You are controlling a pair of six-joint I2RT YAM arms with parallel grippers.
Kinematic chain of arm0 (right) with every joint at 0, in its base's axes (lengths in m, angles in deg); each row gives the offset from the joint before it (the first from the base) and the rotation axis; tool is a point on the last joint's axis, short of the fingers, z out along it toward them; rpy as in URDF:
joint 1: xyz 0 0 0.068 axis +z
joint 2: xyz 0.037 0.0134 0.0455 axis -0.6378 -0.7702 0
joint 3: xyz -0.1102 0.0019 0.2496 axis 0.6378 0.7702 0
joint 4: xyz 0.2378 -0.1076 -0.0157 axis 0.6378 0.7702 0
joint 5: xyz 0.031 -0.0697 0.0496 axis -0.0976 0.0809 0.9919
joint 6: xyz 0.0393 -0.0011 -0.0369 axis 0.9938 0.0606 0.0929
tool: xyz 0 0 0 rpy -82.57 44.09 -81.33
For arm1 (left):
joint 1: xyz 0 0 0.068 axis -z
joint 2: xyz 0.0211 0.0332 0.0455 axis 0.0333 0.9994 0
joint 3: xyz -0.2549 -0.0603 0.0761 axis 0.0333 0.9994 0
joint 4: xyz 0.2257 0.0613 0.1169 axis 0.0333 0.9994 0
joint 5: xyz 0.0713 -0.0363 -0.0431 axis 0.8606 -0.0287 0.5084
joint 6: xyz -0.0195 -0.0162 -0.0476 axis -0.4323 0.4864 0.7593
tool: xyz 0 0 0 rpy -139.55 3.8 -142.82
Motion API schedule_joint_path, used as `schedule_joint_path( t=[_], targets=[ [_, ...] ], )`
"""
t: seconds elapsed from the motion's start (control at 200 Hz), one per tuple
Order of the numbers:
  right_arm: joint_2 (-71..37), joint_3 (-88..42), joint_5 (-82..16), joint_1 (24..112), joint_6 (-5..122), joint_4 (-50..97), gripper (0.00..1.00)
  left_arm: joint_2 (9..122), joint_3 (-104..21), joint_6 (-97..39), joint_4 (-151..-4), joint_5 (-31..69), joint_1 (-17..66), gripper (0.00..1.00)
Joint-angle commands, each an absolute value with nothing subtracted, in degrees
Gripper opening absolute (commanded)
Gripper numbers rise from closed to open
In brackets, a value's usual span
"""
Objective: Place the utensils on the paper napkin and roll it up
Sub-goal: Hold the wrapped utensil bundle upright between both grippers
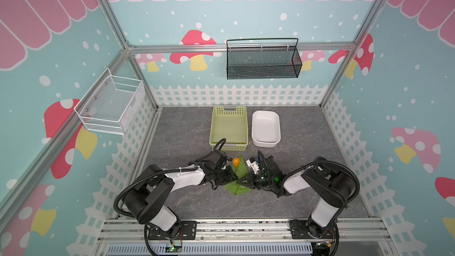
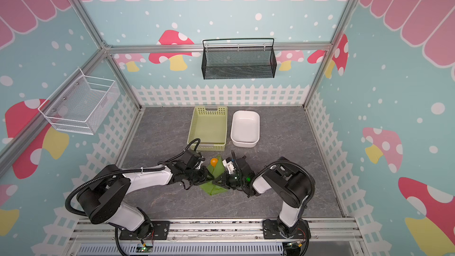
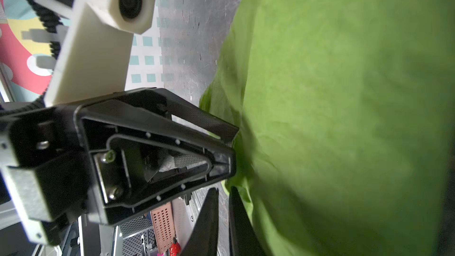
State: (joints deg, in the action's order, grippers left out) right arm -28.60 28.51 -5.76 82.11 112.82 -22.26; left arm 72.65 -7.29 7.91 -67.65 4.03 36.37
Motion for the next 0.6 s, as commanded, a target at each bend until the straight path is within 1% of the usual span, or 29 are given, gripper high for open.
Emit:
schedule_joint_path(
  t=[0.0,0.06,0.105,0.17,0.22,0.305,0.34,0.375,0.465,0.49,0.53,0.555,0.595],
  targets=[
    [-27.7,29.1,-5.7,82.3,113.2,-22.8,0.16,73.4,-6.5,9.1,-69.1,3.5,36.4,0.27],
    [-27.6,29.1,-5.8,82.3,113.3,-22.7,0.21,73.3,-6.4,9.1,-69.2,3.5,36.4,0.24],
    [-27.6,29.1,-6.0,82.3,113.3,-22.7,0.21,73.3,-6.4,9.1,-69.1,3.4,36.4,0.2],
    [-27.6,29.2,-6.0,82.3,113.3,-22.6,0.23,73.2,-6.2,9.1,-69.2,3.4,36.4,0.2],
    [-27.5,29.2,-6.0,82.3,113.4,-22.5,0.22,73.0,-6.1,9.3,-69.1,3.6,36.4,0.23],
    [-27.5,29.2,-6.1,82.3,113.4,-22.5,0.11,72.3,-5.7,9.6,-69.1,3.9,36.5,0.31],
    [-27.5,29.2,-6.2,82.2,113.4,-22.5,0.08,72.0,-5.5,9.6,-69.0,4.1,36.4,0.35],
    [-27.5,29.2,-6.1,82.2,113.4,-22.4,0.08,71.7,-5.3,9.6,-68.8,4.3,36.5,0.39],
    [-27.6,29.2,-6.2,82.2,113.3,-22.3,0.06,71.2,-5.0,9.7,-68.7,4.2,36.4,0.41],
    [-27.6,29.1,-6.2,82.2,113.3,-22.3,0.06,71.1,-5.0,9.8,-68.7,4.3,36.5,0.41],
    [-27.7,29.1,-6.1,82.2,113.3,-22.3,0.04,70.9,-4.9,9.7,-68.8,4.2,36.5,0.34],
    [-27.7,29.1,-6.2,82.3,113.3,-22.3,0.03,70.8,-4.9,9.7,-68.7,4.2,36.4,0.31],
    [-27.7,29.0,-6.2,82.2,113.3,-22.3,0.03,70.7,-4.8,9.7,-68.7,4.2,36.4,0.3]
  ],
)
